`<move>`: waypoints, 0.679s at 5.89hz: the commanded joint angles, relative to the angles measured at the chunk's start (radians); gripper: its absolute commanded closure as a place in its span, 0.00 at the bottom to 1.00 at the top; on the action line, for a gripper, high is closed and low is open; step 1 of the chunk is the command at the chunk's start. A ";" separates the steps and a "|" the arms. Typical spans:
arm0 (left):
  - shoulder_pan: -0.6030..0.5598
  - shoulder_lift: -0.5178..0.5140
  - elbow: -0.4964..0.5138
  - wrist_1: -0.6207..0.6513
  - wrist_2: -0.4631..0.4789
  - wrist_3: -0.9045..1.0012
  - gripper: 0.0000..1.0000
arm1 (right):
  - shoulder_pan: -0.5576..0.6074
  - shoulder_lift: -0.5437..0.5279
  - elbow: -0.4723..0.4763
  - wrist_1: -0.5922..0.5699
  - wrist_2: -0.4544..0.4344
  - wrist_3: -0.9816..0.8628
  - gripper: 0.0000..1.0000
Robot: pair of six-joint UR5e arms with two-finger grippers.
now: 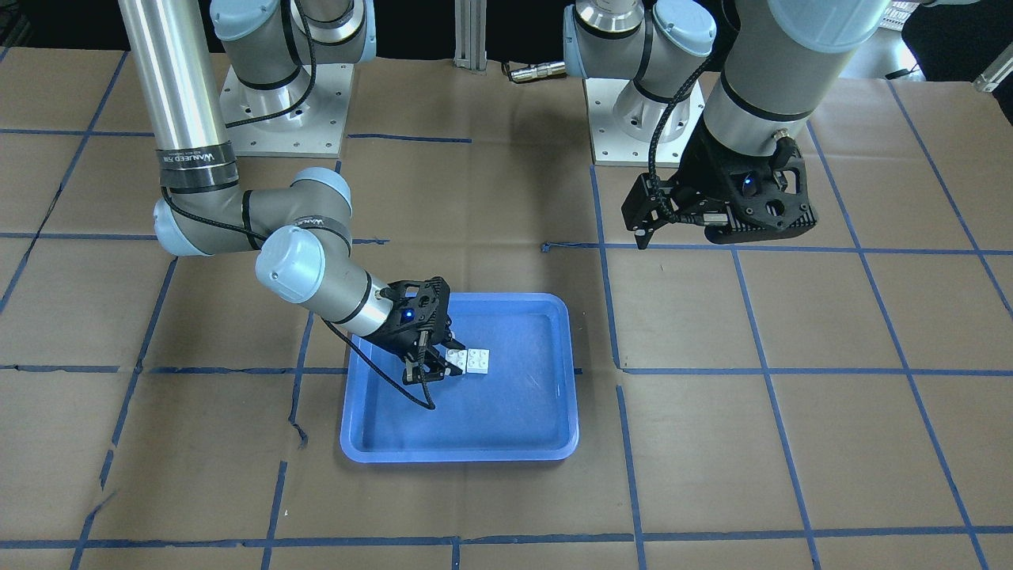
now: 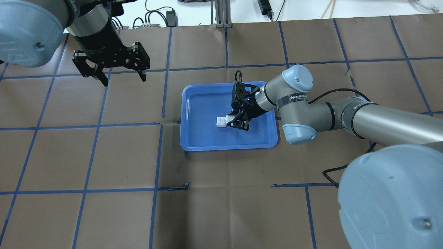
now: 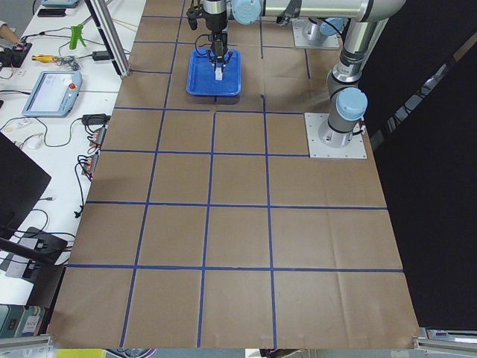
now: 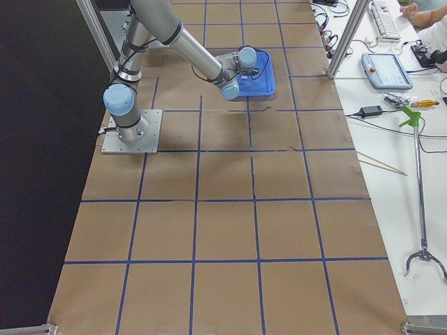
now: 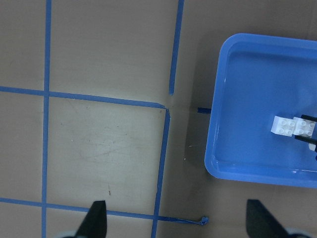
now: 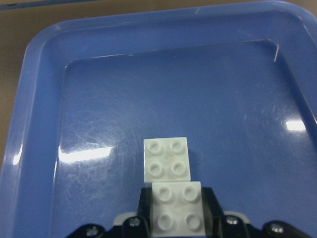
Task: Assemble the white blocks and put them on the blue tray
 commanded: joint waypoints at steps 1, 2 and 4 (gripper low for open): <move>0.000 -0.002 -0.001 0.000 0.001 0.000 0.01 | 0.003 0.001 0.000 0.001 -0.001 0.000 0.60; 0.000 -0.002 -0.001 0.000 0.001 0.000 0.01 | 0.009 0.001 0.000 0.000 -0.001 0.000 0.60; 0.000 -0.003 -0.001 0.002 0.001 0.000 0.01 | 0.011 0.001 0.000 0.000 -0.001 0.000 0.60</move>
